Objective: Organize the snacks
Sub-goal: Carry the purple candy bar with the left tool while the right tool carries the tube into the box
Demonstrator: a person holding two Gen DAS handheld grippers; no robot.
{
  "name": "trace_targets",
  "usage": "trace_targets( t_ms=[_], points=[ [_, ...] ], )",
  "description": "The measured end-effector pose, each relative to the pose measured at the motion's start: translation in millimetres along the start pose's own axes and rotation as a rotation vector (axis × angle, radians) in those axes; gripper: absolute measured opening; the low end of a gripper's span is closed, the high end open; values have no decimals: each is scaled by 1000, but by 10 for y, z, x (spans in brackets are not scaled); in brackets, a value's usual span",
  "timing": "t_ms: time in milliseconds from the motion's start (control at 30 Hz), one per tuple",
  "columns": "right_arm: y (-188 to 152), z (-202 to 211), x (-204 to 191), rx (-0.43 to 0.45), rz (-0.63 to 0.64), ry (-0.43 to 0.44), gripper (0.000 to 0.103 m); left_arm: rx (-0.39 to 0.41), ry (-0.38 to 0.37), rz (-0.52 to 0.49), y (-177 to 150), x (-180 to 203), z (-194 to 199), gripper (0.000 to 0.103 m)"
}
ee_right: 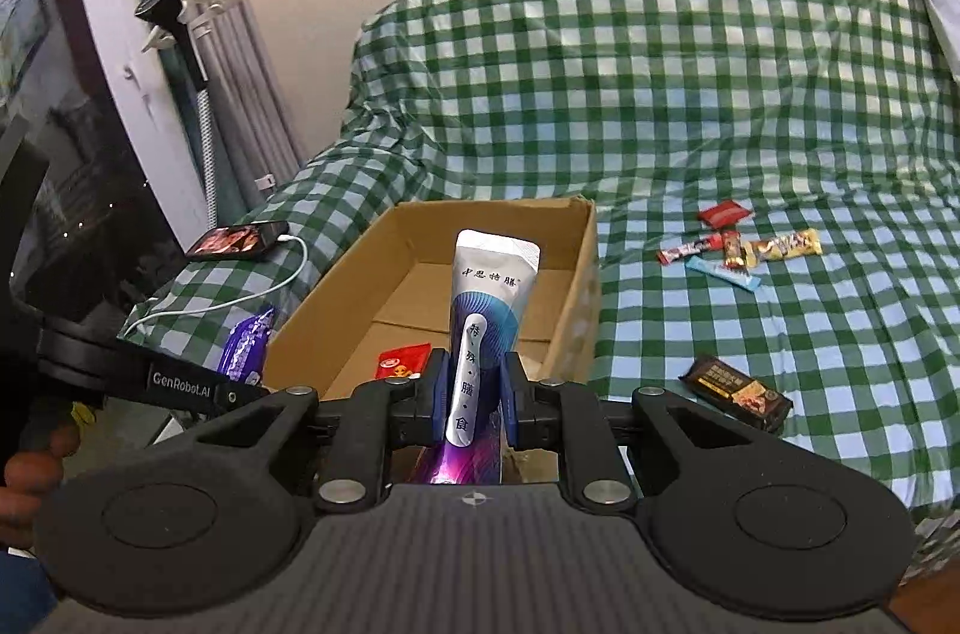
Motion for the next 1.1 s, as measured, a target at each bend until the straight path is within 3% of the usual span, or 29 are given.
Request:
trace_targets(
  t_ms=[500, 1100],
  points=[
    [-23, 51, -108, -14, 43, -27, 19, 10, -27, 11, -8, -42, -24, 13],
    [101, -439, -88, -86, 71, -53, 19, -21, -21, 56, 339, -249, -422, 13]
  ],
)
Point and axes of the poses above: each gripper's, at about its wrist camera, not at the fingertips, and z roughly against the way its jaws point, x to its right, y to its top, the point moved 9 cm from there along -z, roughly the way its jaws point, and after that the axes turned 4 degrees about -y, right-handed, at the moved point
